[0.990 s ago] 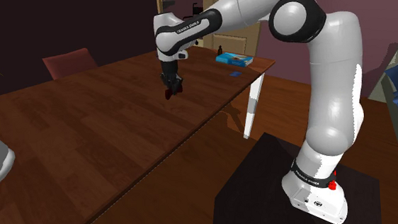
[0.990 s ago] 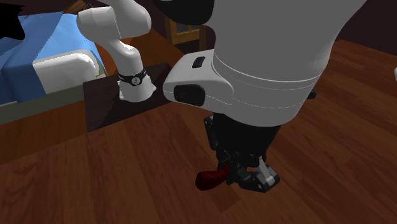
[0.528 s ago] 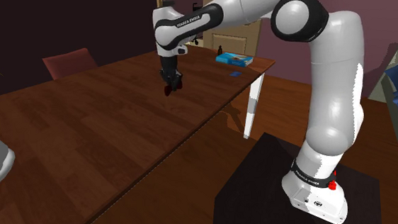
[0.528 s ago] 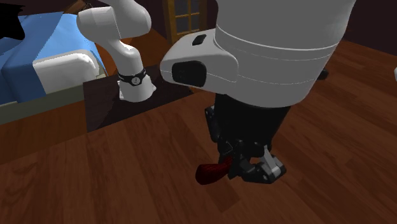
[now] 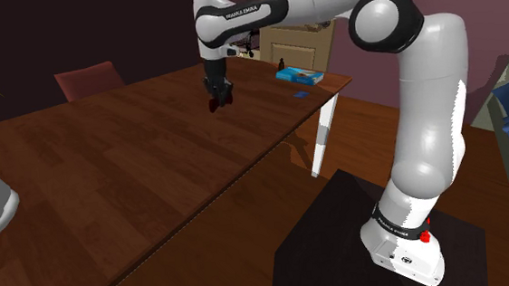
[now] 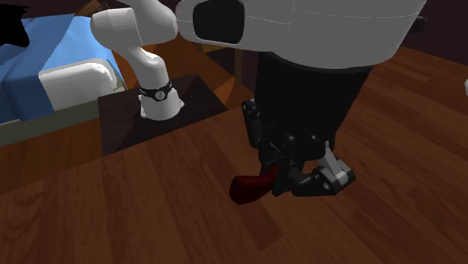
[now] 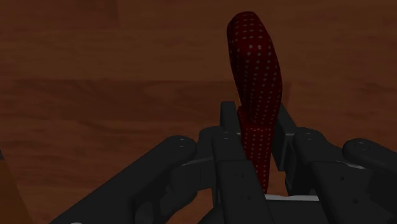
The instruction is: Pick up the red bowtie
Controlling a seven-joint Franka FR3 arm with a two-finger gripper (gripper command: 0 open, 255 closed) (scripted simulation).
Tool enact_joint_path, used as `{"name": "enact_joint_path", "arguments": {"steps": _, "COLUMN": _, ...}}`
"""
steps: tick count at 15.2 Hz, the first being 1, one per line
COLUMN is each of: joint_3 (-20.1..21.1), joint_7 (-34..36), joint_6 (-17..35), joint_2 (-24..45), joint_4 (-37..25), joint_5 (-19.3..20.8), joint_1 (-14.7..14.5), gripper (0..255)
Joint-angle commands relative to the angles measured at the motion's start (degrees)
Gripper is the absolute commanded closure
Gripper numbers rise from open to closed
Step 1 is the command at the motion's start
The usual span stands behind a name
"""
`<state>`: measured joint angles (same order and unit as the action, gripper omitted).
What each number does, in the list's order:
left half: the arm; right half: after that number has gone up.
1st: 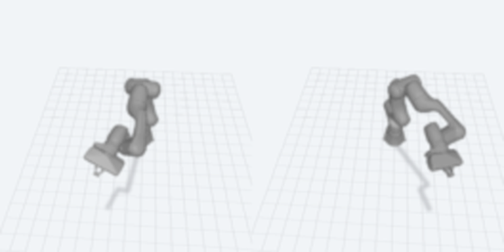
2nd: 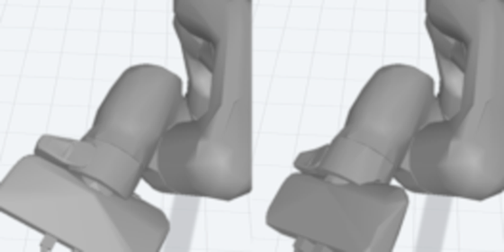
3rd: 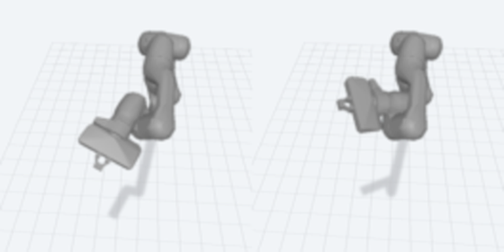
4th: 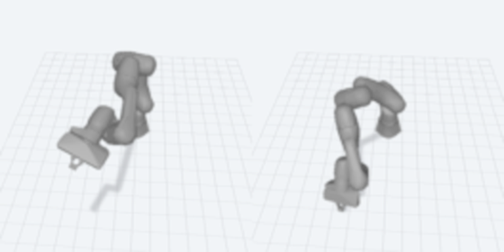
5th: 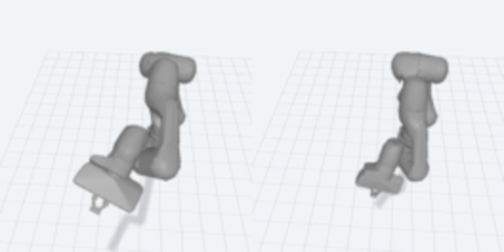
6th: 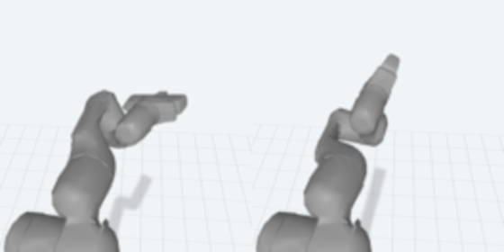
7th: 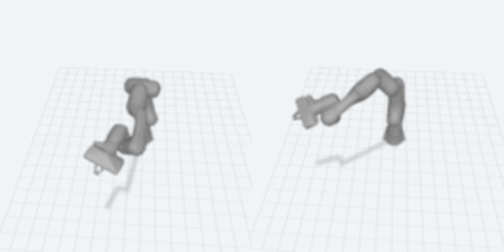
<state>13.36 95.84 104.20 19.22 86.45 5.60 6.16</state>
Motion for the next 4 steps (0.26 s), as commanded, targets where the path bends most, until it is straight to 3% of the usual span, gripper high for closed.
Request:
{"name": "enact_joint_path", "arguments": {"steps": 1, "joint_3": 0.04, "joint_7": -0.06, "joint_6": -1.6, "joint_2": -0.06, "joint_4": -1.53, "joint_5": -0.04, "joint_1": -0.07, "gripper": 255}}
{"name": "enact_joint_path", "arguments": {"steps": 4, "joint_3": 0.05, "joint_7": -0.1, "joint_6": -2.47, "joint_2": -0.09, "joint_4": -2.38, "joint_5": -0.06, "joint_1": -0.1, "gripper": 255}}
